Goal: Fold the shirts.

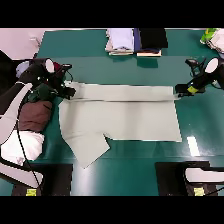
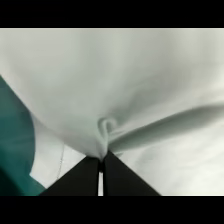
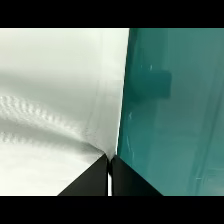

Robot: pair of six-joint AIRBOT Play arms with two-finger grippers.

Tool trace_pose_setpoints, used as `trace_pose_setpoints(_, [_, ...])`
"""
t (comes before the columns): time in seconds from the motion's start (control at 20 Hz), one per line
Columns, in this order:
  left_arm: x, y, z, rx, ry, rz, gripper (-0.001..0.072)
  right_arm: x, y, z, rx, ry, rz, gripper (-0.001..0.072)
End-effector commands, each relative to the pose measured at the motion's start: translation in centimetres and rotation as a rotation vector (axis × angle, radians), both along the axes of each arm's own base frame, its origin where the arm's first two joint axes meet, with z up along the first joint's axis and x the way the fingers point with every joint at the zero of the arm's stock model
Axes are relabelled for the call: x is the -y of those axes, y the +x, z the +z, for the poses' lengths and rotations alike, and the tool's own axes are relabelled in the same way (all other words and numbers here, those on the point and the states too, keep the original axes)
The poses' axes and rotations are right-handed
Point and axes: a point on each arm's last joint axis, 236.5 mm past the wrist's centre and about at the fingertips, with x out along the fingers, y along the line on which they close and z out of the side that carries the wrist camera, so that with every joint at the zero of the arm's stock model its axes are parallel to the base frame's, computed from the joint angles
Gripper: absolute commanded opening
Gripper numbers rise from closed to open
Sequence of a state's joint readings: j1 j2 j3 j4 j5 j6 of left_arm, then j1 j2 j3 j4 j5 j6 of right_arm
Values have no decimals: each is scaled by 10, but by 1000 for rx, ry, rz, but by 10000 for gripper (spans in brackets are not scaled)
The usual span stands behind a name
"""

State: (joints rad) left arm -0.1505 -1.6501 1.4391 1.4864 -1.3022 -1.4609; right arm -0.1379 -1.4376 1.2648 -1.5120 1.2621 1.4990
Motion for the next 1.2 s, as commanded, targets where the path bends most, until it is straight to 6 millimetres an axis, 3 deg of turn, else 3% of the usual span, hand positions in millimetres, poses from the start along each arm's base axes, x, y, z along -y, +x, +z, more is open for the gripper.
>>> trace_pose_setpoints(0.0, [-3, -12, -7, -44, 9, 23, 39, -2, -11, -14, -28, 7, -1, 19])
trace_pose_setpoints(0.05, [-3, -12, -6, -42, 8, 35, 301, -5, -10, -13, -24, 19, -2, 34])
trace_pose_setpoints(0.1, [-3, -10, -2, -34, 9, 59, 508, -12, -7, -9, -13, 46, -7, 238])
trace_pose_setpoints(0.15, [-5, -8, 6, -10, 12, 75, 468, -13, -3, -2, -1, 55, -11, 369])
trace_pose_setpoints(0.2, [-9, -6, 19, 26, 23, 78, 424, -12, -1, 7, 2, 51, -6, 369])
trace_pose_setpoints(0.3, [-16, -11, 53, 84, 37, 98, 429, -10, -1, 30, 19, 39, 8, 369])
trace_pose_setpoints(0.45, [-20, -49, 84, 113, 26, 115, 429, -14, -33, 40, 10, 40, 12, 369])
trace_pose_setpoints(0.55, [-23, -85, 82, 105, 16, 144, 429, -19, -69, 26, -41, 48, 10, 378])
trace_pose_setpoints(0.6, [-26, -104, 78, 92, 16, 153, 429, -23, -91, 14, -80, 54, 9, 421])
trace_pose_setpoints(0.7, [-28, -139, 68, 66, 6, 178, 429, -28, -134, -11, -158, 65, 4, 441])
trace_pose_setpoints(0.8, [-24, -161, 61, 47, -26, 201, 429, -28, -169, -33, -220, 79, -49, 442])
trace_pose_setpoints(1.0, [-12, -168, 60, 64, -86, 209, 429, -14, -210, -55, -263, 105, -175, 441])
trace_pose_setpoints(1.15, [-10, -163, 61, 86, -98, 213, 429, -22, -214, -62, -244, 167, -233, 441])
